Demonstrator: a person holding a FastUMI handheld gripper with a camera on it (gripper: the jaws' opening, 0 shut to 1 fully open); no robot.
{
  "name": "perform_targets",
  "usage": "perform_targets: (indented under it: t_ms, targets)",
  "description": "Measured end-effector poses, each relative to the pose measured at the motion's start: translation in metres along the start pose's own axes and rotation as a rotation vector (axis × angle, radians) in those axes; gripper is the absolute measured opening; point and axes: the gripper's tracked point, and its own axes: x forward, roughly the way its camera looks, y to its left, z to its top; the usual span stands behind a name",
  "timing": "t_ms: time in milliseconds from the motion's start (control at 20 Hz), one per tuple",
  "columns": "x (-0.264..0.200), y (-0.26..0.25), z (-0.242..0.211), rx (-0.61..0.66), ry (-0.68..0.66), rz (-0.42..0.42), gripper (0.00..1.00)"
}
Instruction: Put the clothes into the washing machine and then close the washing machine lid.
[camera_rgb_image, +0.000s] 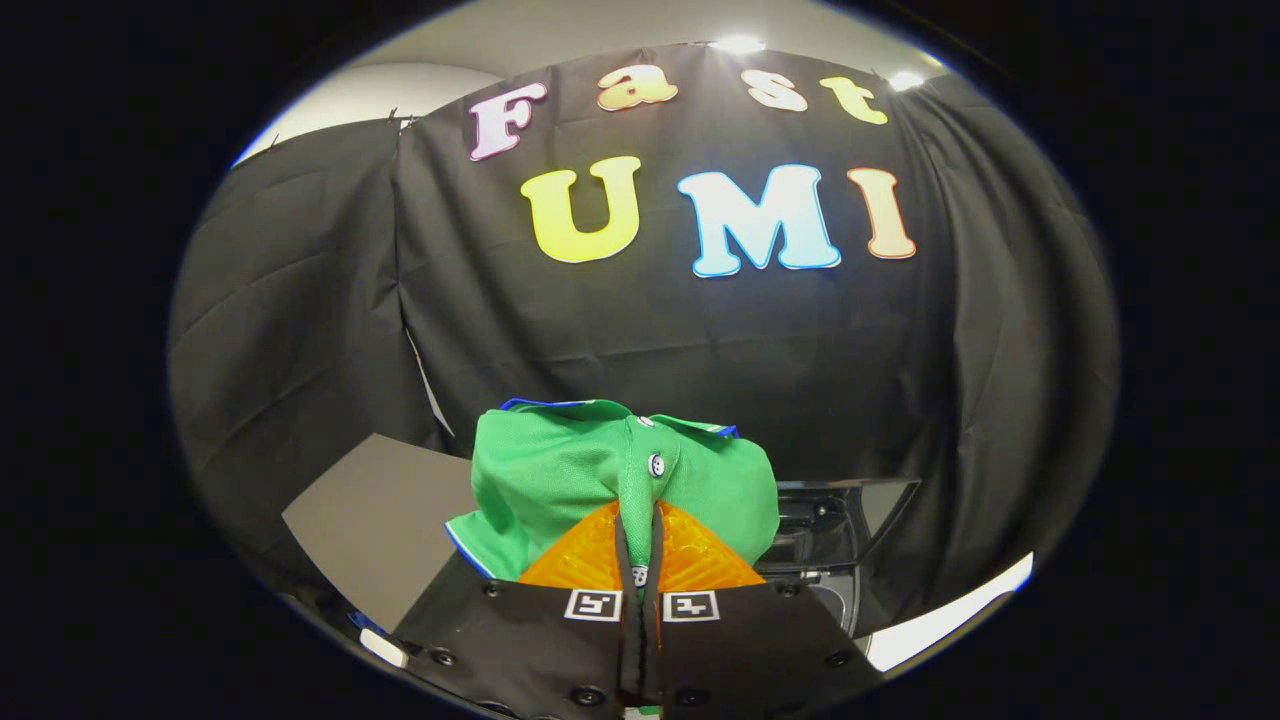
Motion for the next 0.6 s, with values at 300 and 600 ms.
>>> perform_targets:
  t_ms: [300,600]
  targets:
    - [0.016,-0.023,-0.039,-0.019,0.039,0.001,0.01]
    - [0.029,-0.035,-0.095,-0.024,0.115,-0.002,0.01]
